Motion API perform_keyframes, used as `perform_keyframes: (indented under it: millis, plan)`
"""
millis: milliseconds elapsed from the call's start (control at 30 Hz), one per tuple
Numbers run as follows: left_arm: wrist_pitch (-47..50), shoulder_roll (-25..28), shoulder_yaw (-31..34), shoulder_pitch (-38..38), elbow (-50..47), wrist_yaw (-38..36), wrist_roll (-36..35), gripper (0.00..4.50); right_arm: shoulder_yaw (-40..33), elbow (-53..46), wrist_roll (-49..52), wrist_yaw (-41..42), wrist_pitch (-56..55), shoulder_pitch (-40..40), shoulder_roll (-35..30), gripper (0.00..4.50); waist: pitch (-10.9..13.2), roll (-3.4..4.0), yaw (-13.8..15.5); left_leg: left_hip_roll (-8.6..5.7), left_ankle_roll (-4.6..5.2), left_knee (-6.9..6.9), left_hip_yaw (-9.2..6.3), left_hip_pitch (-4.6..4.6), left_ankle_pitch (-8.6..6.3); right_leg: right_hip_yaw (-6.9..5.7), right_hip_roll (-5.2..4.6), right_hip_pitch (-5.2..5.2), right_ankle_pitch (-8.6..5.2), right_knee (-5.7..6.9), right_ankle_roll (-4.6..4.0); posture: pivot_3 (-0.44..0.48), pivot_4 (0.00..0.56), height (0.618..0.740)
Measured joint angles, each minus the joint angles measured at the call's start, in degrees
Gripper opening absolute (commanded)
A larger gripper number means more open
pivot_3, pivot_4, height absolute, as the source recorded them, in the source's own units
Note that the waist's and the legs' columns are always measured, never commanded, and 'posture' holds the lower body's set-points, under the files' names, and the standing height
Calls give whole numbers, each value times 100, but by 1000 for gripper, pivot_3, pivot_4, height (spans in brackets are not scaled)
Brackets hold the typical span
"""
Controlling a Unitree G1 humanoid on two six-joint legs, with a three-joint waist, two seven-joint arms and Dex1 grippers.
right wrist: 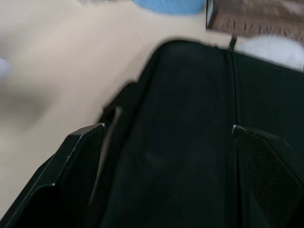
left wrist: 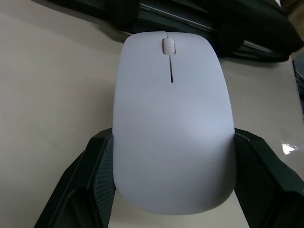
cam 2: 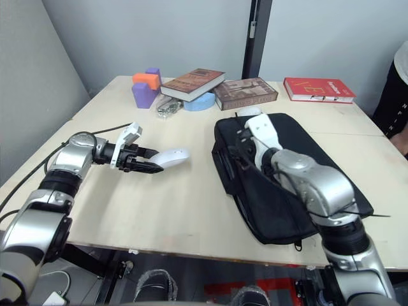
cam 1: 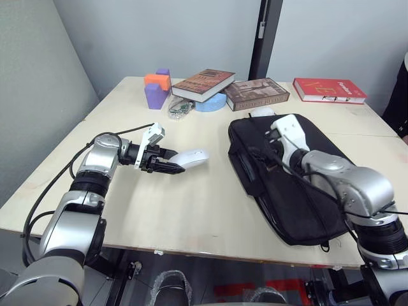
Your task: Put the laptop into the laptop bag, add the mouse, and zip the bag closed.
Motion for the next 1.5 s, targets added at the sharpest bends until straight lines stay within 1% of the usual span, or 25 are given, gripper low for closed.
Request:
perform_keyframes:
  millis: [133, 267, 467, 500, 533, 733, 867, 900, 967, 1033, 1100, 1167, 1300, 1367, 1500]
  plan:
    - [205, 19, -45, 17, -501, 3, -213, 2767, 361, 78, -502, -173, 13, -20, 342, 4500, 1, 2, -19, 0, -8, -18, 0, 4, 8, 0, 2, -6, 0, 2, 3, 0, 150, 730]
    - [298, 22, -81, 49, -690, 31, -298, 2767, 590, 89, -777, -170, 122, -72, 589, 4500, 1, 2, -91, 0, -15, -23, 0, 6, 11, 0, 3, -5, 1, 1, 9, 0, 150, 730]
    - [305, 24, -101, 157, -744, 112, -392, 2767, 1148, 225, -1464, -98, 182, -86, 261, 4500, 1, 2, -135, 0, -20, -30, -1, 7, 14, -1, 3, -4, 3, -4, 23, 0, 150, 730]
    - [316, 23, -111, 181, -794, 124, -408, 2767, 1212, 236, -1569, -66, 154, -98, 257, 3940, 1, 2, -137, 0, -21, -31, -2, 7, 15, -2, 3, -4, 3, -3, 24, 0, 150, 730]
    - [331, 23, -115, 187, -815, 133, -425, 2767, 1242, 242, -1636, -13, 112, -98, 257, 3699, 1, 2, -135, 0, -23, -32, -3, 7, 16, -3, 3, -4, 3, -3, 25, 0, 150, 730]
    - [405, 23, -134, 232, -957, 171, -474, 2767, 1402, 209, -1850, 291, -21, -75, 253, 1681, 1, 2, -137, 0, -24, -31, -4, 9, 19, -2, 3, -2, 4, -1, 26, 0, 150, 730]
    - [413, 17, -159, 234, -976, 175, -490, 2767, 1049, 54, -1803, 421, 123, 8, 564, 299, 1, 2, -145, 0, -24, -31, -5, 10, 21, -2, 3, -2, 4, 1, 26, 0, 150, 730]
    - [412, 10, -161, 234, -976, 178, -492, 2767, 972, 13, -1800, 439, 179, 9, 617, 35, 1, 2, -152, 0, -24, -31, -5, 11, 21, -2, 4, -2, 4, 1, 26, 0, 150, 730]
    - [411, 6, -166, 234, -974, 183, -492, 2767, 829, -6, -1776, 487, 269, 4, 702, 12, 1, 2, -166, 0, -25, -31, -5, 13, 21, -2, 4, -1, 4, 1, 26, 0, 150, 730]
    - [404, -49, -167, 226, -954, 215, -492, 2767, 338, -6, -1571, 589, 642, -94, 1011, 12, 1, 2, -183, 0, -25, -33, -4, 13, 22, -2, 4, -2, 4, 3, 26, 0, 150, 730]
    - [396, -87, -210, 219, -906, 241, -490, 2767, -260, -17, -1254, 776, 1154, -372, 1285, 12, 2, 3, -209, 0, -25, -33, -4, 13, 23, -1, 4, -3, 4, 4, 26, 0, 150, 730]
    - [380, -132, -240, 215, -886, 248, -488, 2767, -805, -77, -962, 1006, 1605, -751, 1327, 12, 3, 5, -231, 0, -25, -33, -5, 12, 23, -1, 5, -4, 4, 4, 26, 0, 150, 730]
    - [289, -222, -271, 154, -765, 260, -485, 2767, -1892, -189, -488, 1464, 2449, -1673, 1065, 12, 4, 6, -229, 4, -32, -52, -4, 20, 27, -3, 12, -4, 4, 2, 26, 0, 150, 730]
    - [265, -280, -284, 104, -695, 269, -484, 2767, -2150, -151, -353, 1615, 2684, -1878, 924, 12, 4, 7, -220, 5, -33, -60, -4, 24, 27, -4, 12, -3, 3, 0, 25, 0, 150, 730]
    - [162, -445, -359, 31, -598, 293, -471, 2767, -2501, 98, -24, 1844, 2731, -2015, 737, 12, 4, 7, -217, 4, -33, -66, 0, 23, 28, -4, 12, -4, 3, -8, 24, 0, 150, 730]
